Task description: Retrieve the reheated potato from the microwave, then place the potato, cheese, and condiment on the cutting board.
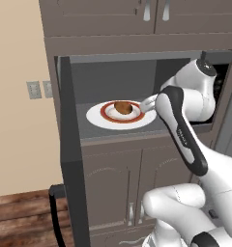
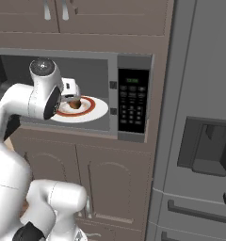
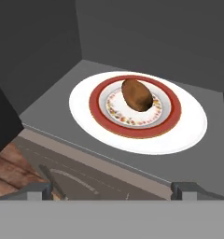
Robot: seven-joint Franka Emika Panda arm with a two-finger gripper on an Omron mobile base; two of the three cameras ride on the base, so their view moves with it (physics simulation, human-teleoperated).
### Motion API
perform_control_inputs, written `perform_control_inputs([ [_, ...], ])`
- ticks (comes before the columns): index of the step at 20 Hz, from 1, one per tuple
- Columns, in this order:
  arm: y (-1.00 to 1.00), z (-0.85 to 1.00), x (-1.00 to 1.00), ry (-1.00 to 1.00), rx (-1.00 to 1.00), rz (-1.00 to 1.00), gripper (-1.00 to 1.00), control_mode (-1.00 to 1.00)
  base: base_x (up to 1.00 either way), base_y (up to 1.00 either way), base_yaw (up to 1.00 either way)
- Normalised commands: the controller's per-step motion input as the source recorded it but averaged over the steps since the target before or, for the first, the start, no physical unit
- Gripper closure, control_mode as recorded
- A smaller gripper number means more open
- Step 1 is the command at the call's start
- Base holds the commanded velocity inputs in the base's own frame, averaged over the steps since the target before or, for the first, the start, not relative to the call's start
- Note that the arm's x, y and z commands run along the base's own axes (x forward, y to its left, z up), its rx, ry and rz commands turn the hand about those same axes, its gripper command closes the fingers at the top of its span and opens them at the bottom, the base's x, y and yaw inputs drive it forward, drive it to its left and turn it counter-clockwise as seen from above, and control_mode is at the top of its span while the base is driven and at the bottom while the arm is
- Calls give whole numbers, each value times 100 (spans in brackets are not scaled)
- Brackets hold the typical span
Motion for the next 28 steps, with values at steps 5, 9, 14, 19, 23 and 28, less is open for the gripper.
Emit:
perform_control_inputs([
  [5,0,-32,37,0,0,0,-100,-100,0,0,0],
  [9,2,-39,32,0,0,0,-100,-100,0,0,0],
  [14,2,-20,44,0,0,0,-100,-100,0,0,0],
  [19,4,-5,50,0,0,0,-100,-100,0,0,0],
  [23,5,-1,50,0,1,0,-100,-100,0,0,0],
  [28,10,-8,41,2,0,0,-100,-100,0,0,0],
])
